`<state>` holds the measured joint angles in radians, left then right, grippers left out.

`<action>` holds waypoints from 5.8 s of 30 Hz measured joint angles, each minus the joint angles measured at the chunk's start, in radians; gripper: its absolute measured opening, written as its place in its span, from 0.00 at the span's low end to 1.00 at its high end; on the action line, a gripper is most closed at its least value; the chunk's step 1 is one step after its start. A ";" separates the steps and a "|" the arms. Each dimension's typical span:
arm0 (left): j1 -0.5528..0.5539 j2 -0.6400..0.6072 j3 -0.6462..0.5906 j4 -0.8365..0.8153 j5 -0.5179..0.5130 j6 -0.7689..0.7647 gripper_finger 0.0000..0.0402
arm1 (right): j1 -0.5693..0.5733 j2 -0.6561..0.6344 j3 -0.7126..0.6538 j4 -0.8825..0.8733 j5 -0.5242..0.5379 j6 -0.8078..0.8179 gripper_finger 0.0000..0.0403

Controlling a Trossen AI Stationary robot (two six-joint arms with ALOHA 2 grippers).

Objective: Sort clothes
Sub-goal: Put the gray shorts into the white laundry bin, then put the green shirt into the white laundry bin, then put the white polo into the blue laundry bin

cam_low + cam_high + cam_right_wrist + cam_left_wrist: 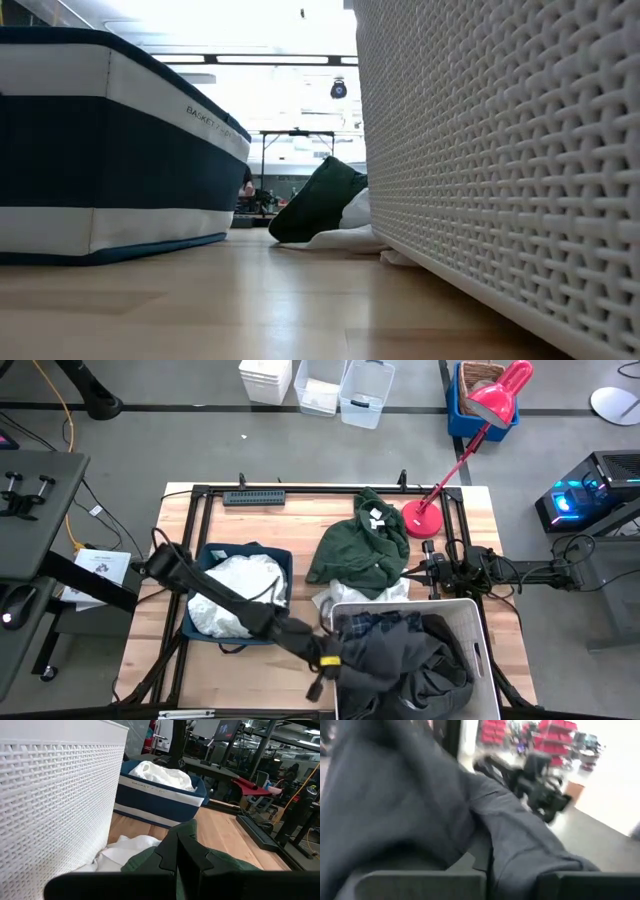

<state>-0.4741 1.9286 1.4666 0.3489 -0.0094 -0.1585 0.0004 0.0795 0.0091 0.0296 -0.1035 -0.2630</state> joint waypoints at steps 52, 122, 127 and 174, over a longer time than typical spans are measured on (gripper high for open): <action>0.594 -0.264 -0.111 -0.691 -0.017 0.000 0.67 | 0.000 -0.001 0.000 0.000 0.000 0.000 0.00; 0.344 -0.246 0.237 0.406 0.349 0.030 0.01 | 0.000 -0.002 0.000 -0.001 0.000 0.000 0.00; 0.261 -0.115 0.373 0.407 0.375 0.021 0.01 | 0.000 -0.002 0.000 -0.001 0.000 0.000 0.00; 0.195 -0.089 0.403 -0.607 0.094 0.116 0.68 | 0.000 0.000 0.000 -0.001 -0.001 0.000 0.00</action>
<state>-0.2794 1.8399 1.8697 -0.2584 0.0849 -0.0428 0.0002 0.0792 0.0093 0.0288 -0.1042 -0.2630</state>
